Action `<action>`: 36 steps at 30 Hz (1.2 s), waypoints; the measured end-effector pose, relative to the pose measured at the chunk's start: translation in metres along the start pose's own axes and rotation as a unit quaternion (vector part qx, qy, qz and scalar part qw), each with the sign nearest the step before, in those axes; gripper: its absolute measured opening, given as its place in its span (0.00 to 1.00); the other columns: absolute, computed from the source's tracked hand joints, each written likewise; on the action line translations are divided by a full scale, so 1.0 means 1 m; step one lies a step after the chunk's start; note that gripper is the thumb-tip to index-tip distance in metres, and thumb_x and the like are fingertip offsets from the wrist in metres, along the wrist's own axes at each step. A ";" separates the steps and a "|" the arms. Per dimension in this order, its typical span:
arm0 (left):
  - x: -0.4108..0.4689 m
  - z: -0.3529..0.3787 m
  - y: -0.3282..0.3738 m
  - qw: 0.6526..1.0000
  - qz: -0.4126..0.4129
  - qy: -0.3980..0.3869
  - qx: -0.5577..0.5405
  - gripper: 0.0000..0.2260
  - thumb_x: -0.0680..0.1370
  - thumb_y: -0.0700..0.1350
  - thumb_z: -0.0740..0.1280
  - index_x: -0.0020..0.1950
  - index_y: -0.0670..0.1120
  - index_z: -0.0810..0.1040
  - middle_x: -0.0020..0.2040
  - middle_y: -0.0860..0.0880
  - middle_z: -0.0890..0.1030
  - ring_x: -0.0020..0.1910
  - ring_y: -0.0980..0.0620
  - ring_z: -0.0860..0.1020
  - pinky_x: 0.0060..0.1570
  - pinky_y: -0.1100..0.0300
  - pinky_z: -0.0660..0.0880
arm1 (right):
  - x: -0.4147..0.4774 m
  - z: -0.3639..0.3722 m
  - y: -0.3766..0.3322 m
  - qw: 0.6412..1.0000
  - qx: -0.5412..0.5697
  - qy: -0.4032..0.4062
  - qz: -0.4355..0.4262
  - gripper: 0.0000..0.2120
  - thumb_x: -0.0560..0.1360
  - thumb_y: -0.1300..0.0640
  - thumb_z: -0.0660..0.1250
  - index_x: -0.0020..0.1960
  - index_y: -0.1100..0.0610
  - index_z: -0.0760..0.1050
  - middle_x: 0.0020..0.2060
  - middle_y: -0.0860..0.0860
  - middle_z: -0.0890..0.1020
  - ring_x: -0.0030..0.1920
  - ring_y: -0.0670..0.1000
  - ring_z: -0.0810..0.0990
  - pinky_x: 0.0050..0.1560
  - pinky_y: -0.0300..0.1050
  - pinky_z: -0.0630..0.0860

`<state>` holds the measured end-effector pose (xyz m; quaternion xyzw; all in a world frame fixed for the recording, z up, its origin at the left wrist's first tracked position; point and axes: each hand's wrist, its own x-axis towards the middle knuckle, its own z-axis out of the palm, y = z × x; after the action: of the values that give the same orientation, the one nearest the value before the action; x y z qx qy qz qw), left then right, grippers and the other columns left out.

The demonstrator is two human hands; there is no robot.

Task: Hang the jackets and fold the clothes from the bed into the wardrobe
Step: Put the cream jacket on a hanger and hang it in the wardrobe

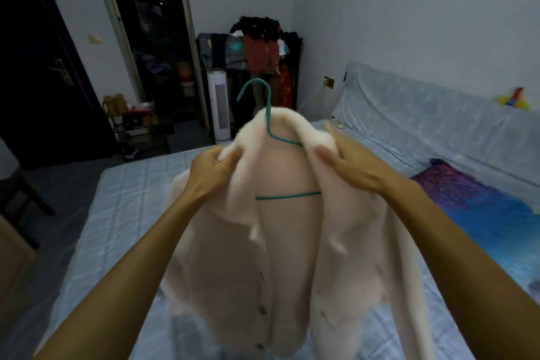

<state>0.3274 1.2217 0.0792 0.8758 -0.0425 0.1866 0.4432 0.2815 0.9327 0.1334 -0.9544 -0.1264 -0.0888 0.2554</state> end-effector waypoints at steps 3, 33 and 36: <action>-0.002 -0.017 0.000 1.000 -0.004 0.018 -0.005 0.19 0.77 0.58 0.63 0.33 0.48 0.68 0.31 0.51 0.71 0.30 0.52 0.68 0.31 0.56 0.64 | 0.000 -0.009 -0.001 0.997 0.050 0.054 -0.027 0.25 0.80 0.42 0.54 0.74 0.48 0.60 0.60 0.51 0.75 0.61 0.51 0.74 0.56 0.42 0.65; -0.065 -0.163 -0.013 0.982 0.091 0.126 0.108 0.18 0.79 0.49 0.53 0.59 0.42 0.76 0.52 0.46 0.78 0.51 0.46 0.75 0.56 0.49 0.67 | -0.012 0.066 -0.159 0.937 -0.115 0.296 -0.145 0.21 0.76 0.40 0.53 0.45 0.56 0.75 0.35 0.52 0.80 0.32 0.58 0.77 0.32 0.46 0.67; -0.077 -0.185 -0.015 0.978 0.103 0.147 0.109 0.18 0.78 0.48 0.54 0.60 0.43 0.77 0.56 0.45 0.79 0.54 0.46 0.75 0.58 0.49 0.67 | -0.020 0.074 -0.172 0.937 -0.088 0.307 -0.142 0.17 0.76 0.43 0.57 0.44 0.56 0.74 0.34 0.53 0.80 0.32 0.59 0.77 0.32 0.48 0.69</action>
<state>0.2063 1.3704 0.1393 0.8728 -0.0467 0.3613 0.3248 0.2208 1.1100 0.1456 -0.8716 -0.1675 -0.4234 0.1816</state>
